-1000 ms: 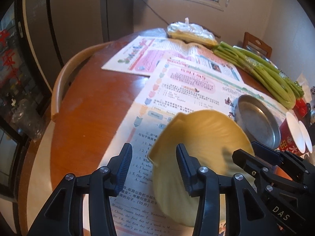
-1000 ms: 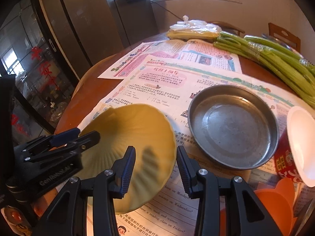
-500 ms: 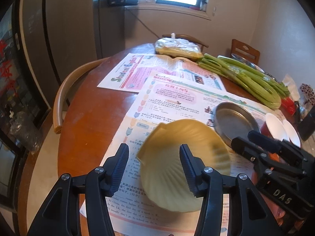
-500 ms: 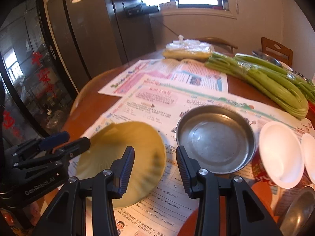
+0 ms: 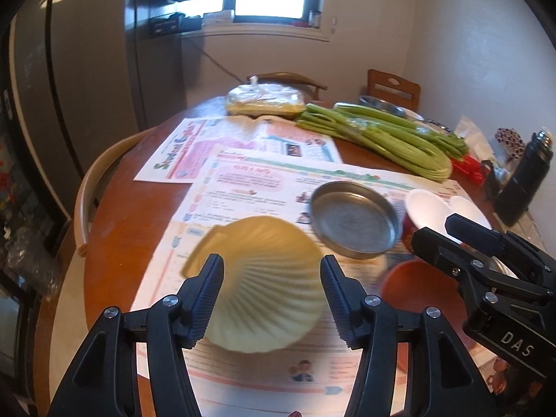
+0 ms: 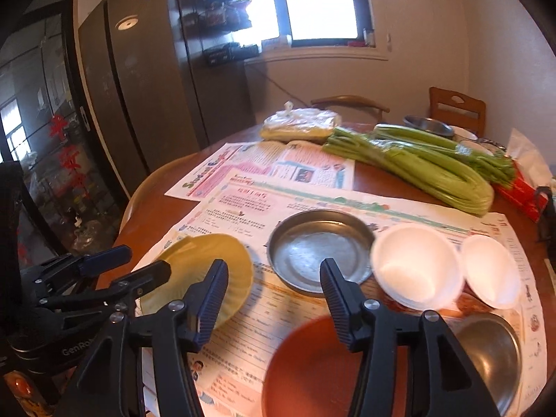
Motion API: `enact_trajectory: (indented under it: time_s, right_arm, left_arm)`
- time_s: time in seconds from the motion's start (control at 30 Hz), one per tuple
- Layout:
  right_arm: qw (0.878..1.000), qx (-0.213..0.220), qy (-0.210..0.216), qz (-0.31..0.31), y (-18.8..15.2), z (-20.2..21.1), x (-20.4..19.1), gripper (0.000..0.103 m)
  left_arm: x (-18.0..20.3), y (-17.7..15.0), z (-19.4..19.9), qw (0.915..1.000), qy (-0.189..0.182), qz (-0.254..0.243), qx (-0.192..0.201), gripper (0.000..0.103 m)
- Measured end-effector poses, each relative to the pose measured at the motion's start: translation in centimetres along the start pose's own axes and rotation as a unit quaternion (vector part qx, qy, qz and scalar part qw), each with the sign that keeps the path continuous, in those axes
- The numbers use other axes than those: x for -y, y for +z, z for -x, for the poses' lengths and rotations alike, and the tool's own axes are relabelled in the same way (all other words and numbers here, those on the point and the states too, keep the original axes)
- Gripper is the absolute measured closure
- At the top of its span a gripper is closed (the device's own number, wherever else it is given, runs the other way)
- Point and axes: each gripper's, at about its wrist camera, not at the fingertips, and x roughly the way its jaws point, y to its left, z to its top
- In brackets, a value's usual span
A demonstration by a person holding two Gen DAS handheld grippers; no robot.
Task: Organize plates and bowls
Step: 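Lower the yellow shell plate onto the paper and open the left tool, then move the left tool to the orange plate and grasp its rim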
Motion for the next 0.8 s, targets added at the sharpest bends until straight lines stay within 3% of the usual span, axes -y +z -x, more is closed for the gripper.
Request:
enact_trajectory:
  time_s: [0.23,0.8]
  right_arm:
    - [0.999,0.035,-0.031,-0.007,-0.4,4.4,1.5,0.047]
    - [0.994,0.039,-0.081,-0.068,-4.2,10.3,7.0,0.047]
  left_arm:
    - [2.5,-0.2,1.6,0.9996,-0.022,-0.020,0.006,0.043]
    - [6.7,-0.9,2.5,0.9975,-0.045,-0.054,-0.003,0.042]
